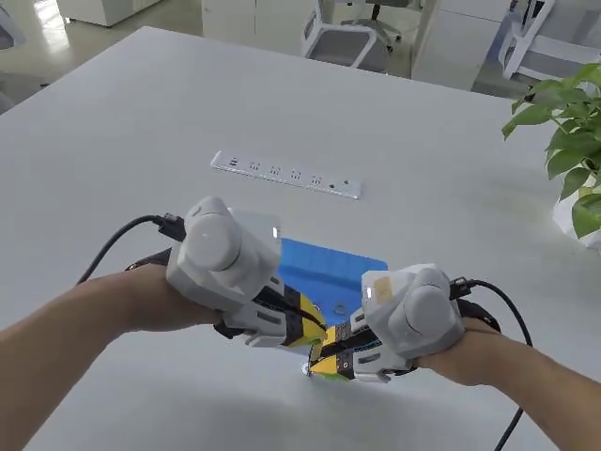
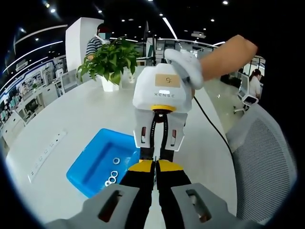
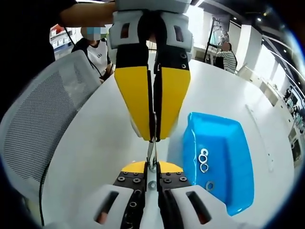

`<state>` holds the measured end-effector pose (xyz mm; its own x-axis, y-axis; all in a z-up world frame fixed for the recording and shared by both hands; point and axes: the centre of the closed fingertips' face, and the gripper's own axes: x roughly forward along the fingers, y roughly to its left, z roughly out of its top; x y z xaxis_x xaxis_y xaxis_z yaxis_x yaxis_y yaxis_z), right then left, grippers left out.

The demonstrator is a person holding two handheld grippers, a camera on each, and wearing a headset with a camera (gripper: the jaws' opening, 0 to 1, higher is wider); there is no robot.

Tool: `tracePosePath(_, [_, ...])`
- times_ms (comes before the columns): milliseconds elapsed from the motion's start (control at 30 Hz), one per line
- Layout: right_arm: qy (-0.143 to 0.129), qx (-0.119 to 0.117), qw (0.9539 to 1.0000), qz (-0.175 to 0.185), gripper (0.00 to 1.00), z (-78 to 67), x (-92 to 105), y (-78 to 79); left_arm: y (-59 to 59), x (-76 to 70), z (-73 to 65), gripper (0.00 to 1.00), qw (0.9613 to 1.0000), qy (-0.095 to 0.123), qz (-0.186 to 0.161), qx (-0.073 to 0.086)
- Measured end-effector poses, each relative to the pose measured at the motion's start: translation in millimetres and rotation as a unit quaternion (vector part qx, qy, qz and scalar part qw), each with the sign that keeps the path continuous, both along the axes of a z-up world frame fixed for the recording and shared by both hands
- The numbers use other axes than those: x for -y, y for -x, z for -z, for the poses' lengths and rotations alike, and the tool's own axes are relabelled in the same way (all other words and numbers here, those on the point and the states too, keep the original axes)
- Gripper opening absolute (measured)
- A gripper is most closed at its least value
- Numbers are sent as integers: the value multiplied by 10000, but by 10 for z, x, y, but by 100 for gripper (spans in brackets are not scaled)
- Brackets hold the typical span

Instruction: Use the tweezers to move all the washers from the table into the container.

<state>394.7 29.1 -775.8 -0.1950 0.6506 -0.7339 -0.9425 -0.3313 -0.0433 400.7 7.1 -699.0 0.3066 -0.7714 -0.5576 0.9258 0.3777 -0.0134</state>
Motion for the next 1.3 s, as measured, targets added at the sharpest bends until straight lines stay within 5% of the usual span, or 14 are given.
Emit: tracePosePath(1300, [74, -75, 9999, 29, 8, 45, -33, 24, 8, 10, -37, 7, 10000, -30, -36, -28])
